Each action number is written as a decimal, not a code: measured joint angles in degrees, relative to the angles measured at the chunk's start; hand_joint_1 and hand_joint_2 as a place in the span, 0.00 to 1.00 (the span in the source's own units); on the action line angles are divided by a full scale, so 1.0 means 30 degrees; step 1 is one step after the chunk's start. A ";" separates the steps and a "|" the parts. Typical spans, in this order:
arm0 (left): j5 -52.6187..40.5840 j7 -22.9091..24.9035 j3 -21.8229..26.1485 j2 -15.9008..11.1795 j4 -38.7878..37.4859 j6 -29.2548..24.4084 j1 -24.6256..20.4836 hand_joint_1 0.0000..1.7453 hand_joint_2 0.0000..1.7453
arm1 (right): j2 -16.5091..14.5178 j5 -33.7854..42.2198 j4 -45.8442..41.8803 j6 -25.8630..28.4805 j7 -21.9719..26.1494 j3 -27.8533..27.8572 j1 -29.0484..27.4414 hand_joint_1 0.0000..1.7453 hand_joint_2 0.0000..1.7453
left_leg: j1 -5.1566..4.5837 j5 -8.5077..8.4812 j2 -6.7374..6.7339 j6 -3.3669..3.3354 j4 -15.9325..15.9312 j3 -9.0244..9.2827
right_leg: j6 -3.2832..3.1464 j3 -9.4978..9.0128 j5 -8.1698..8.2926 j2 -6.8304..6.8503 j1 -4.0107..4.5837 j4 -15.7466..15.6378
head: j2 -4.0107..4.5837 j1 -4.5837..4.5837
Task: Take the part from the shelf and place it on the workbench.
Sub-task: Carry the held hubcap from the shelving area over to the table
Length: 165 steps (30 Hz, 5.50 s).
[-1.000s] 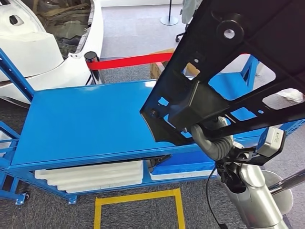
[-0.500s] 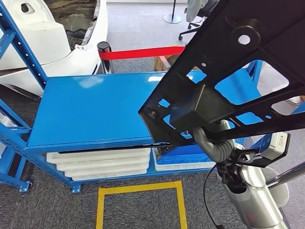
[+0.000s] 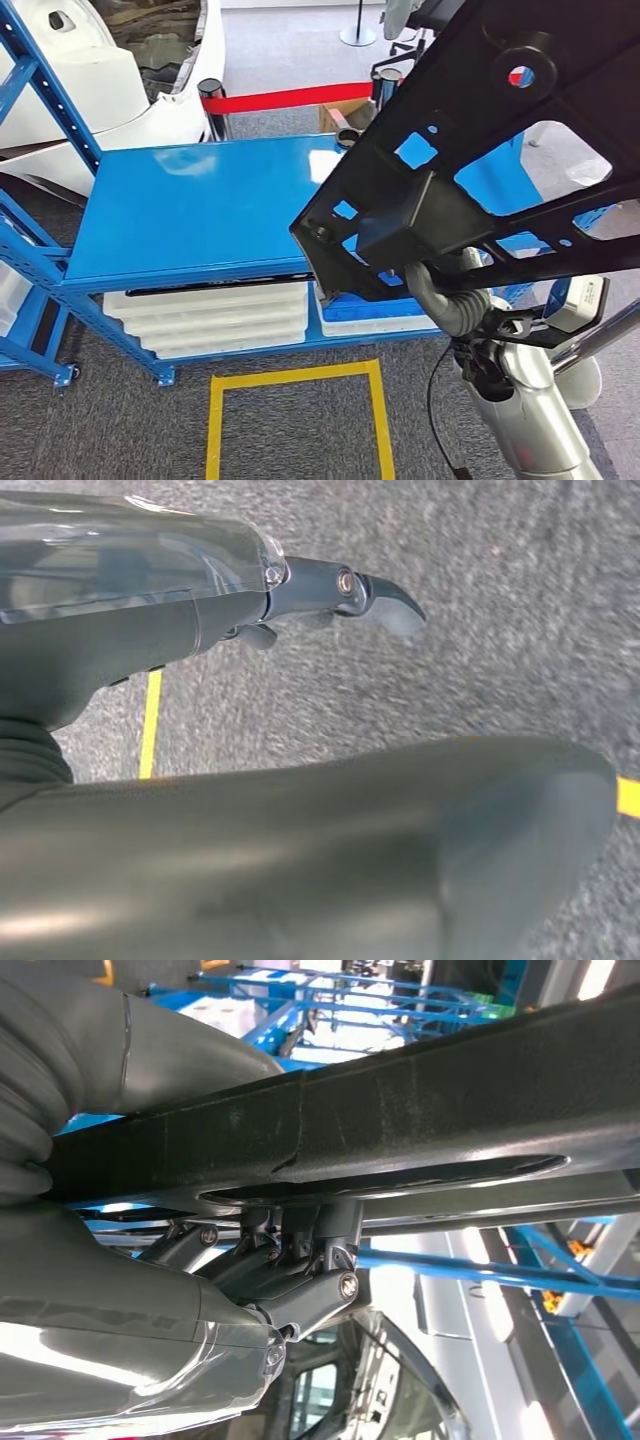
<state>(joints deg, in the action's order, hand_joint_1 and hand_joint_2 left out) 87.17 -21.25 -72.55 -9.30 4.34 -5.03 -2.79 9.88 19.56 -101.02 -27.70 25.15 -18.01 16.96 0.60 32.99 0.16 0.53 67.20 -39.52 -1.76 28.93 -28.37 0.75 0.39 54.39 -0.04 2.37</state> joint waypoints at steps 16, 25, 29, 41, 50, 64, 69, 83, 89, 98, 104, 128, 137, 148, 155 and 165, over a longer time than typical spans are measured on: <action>0.0035 0.0435 0.0598 -0.0237 -0.0486 0.0276 0.0345 0.00 1.00 | -0.0191 0.0054 0.0151 0.0038 0.0027 0.0332 -0.0310 1.00 1.00 | 0.0177 -0.0992 -0.0052 -0.0768 -0.3387 0.3182 | 0.1316 0.4403 -0.1639 -0.0053 -0.0230 0.5810 | 0.0000 -0.0026; 0.0035 0.0396 0.0949 -0.0187 -0.0583 -0.0004 0.0258 0.00 1.00 | -0.0191 -0.0656 -0.0007 -0.0025 0.0257 0.0476 -0.0360 1.00 1.00 | -0.0075 -0.1497 0.0054 -0.0479 -0.3386 0.2645 | 0.0393 0.0758 -0.0024 -0.0254 0.0147 0.0830 | 0.0000 -0.0033; 0.0035 0.0350 0.0951 -0.0197 -0.0586 -0.0015 0.0215 0.00 1.00 | -0.0255 -0.0789 -0.0047 -0.0115 0.0375 0.0468 -0.0306 1.00 1.00 | -0.0036 -0.0309 0.0095 -0.0109 -0.1821 0.1848 | 0.0077 0.0783 0.0253 0.0172 -0.0024 0.0356 | 0.0000 -0.0018; 0.0035 0.0299 0.1218 -0.0297 -0.0586 -0.0376 0.0072 0.00 1.00 | -0.0357 -0.0949 -0.0047 -0.0324 0.0432 0.0414 -0.0351 1.00 1.00 | 0.0063 -0.1446 -0.0974 -0.0185 -0.2989 0.2248 | 0.0599 0.1189 0.0020 0.1813 0.0116 0.1080 | 0.0000 -0.0013; 0.0035 0.0454 0.1610 -0.0362 -0.0586 -0.0691 -0.0024 0.00 1.00 | -0.0289 -0.1412 -0.0029 -0.0594 0.0519 0.0162 -0.0352 1.00 1.00 | 0.0089 -0.1891 0.0892 -0.0714 -0.3021 0.1892 | 0.0833 0.2686 -0.1997 -0.0286 -0.0165 0.5400 | 0.0000 -0.0026; 0.0035 0.1139 0.2051 -0.0431 -0.0586 -0.1321 -0.0138 0.00 1.00 | -0.0071 -0.1956 -0.0312 -0.1251 0.1479 -0.0852 -0.1007 1.00 1.00 | 0.0193 0.0316 0.0139 0.0320 0.2092 -0.0601 | 0.0146 0.0859 -0.0047 0.0457 -0.0244 0.0719 | 0.0000 0.0011; 0.0035 0.1062 0.2056 -0.0503 -0.0586 -0.1226 -0.0260 0.00 1.00 | -0.0044 -0.2099 -0.0337 -0.1395 0.1583 -0.1326 -0.0819 1.00 1.00 | 0.0027 -0.1772 -0.1069 0.0131 -0.2878 0.2061 | 0.0407 0.0876 -0.0151 0.1311 -0.0065 0.0874 | 0.0000 0.0005; 0.0035 0.1354 0.2435 -0.0497 -0.0586 -0.1158 -0.0143 0.00 1.00 | 0.0020 -0.2470 -0.0361 -0.1519 0.2254 -0.2547 -0.1091 1.00 1.00 | 0.0031 -0.2160 0.1271 -0.0548 -0.3177 0.1862 | 0.0713 0.1143 -0.0537 -0.1050 -0.0198 0.2174 | 0.0000 -0.0015; 0.0035 0.1315 0.3093 -0.0645 -0.0588 -0.0940 0.0062 0.00 1.00 | 0.0002 -0.2614 -0.0317 -0.1675 0.2630 -0.3058 -0.0965 1.00 1.00 | 0.0055 -0.1977 0.1483 0.0059 -0.2714 0.1225 | 0.0255 0.0746 -0.0077 -0.0751 -0.0329 0.0771 | 0.0000 0.0015; 0.0035 0.1321 0.3499 -0.0830 -0.0586 -0.0940 -0.0029 0.00 1.00 | 0.0020 -0.2674 -0.0221 -0.1763 0.2619 -0.3359 -0.0990 1.00 1.00 | 0.0105 0.0320 0.0205 0.0412 0.1863 -0.0764 | 0.0121 0.0818 0.0000 0.0194 -0.0318 0.0708 | 0.0000 0.0040; 0.0035 0.1386 0.4277 -0.0900 -0.0586 -0.1095 -0.0103 0.00 1.00 | 0.0146 -0.2452 0.0140 -0.1570 0.2514 -0.3960 -0.0815 1.00 1.00 | -0.0043 -0.2037 -0.0715 -0.0174 -0.3353 0.2052 | 0.0799 0.0742 -0.0210 0.1583 -0.0170 0.0822 | 0.0000 0.0011; 0.0033 0.0439 0.4725 -0.1205 -0.0535 -0.0820 -0.0457 0.00 1.00 | -0.0131 -0.1854 0.0299 -0.1647 0.2202 -0.5131 -0.0294 1.00 1.00 | 0.0336 -0.1152 -0.0158 0.0571 0.0143 0.0182 | 0.0310 0.0741 -0.0024 0.0694 -0.0372 0.0733 | 0.0000 0.0033; 0.0035 0.0945 0.4666 -0.1289 -0.0492 -0.0769 -0.0416 0.00 1.00 | -0.0182 -0.1827 0.0328 -0.1912 0.2020 -0.5395 0.0113 1.00 1.00 | 0.0107 -0.2295 -0.0231 -0.0429 -0.3185 0.1700 | 0.1110 0.1101 -0.1258 0.0761 -0.0384 0.2090 | 0.0000 0.0002; 0.0035 0.1559 0.4220 -0.1087 -0.0463 -0.0887 -0.0285 0.00 1.00 | -0.0144 -0.1364 0.0614 -0.2078 0.2013 -0.5586 0.0102 1.00 1.00 | -0.0096 -0.2515 0.1897 -0.0482 -0.3170 0.1503 | 0.0047 0.0912 0.0015 -0.1689 0.0071 0.1043 | 0.0000 0.0020; 0.0035 0.1301 0.4178 -0.0971 -0.0457 -0.0935 -0.0255 0.00 1.00 | -0.0147 -0.1315 0.0572 -0.2036 0.1927 -0.5604 -0.0116 1.00 1.00 | 0.0071 -0.0181 0.0279 0.0269 0.1277 -0.0701 | -0.0055 0.0611 0.0242 -0.0090 -0.0089 0.0366 | 0.0000 0.0040; 0.0035 0.1222 0.4129 -0.0932 -0.0455 -0.0858 -0.0201 0.00 1.00 | -0.0140 -0.1319 0.0574 -0.2027 0.1911 -0.5774 -0.0304 1.00 1.00 | 0.0183 -0.2243 -0.0641 -0.0059 -0.3068 0.1619 | 0.0834 0.0475 -0.0279 0.1391 -0.0135 0.0713 | 0.0000 -0.0027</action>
<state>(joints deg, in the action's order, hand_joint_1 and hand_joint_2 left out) 87.27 -17.58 -60.17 -12.10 2.97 -7.61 -3.40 9.46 15.60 -99.30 -33.79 30.88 -35.33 16.05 1.15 26.26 -1.77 0.36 58.00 -34.67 0.74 30.36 -29.20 4.92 -0.02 56.53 -0.04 2.29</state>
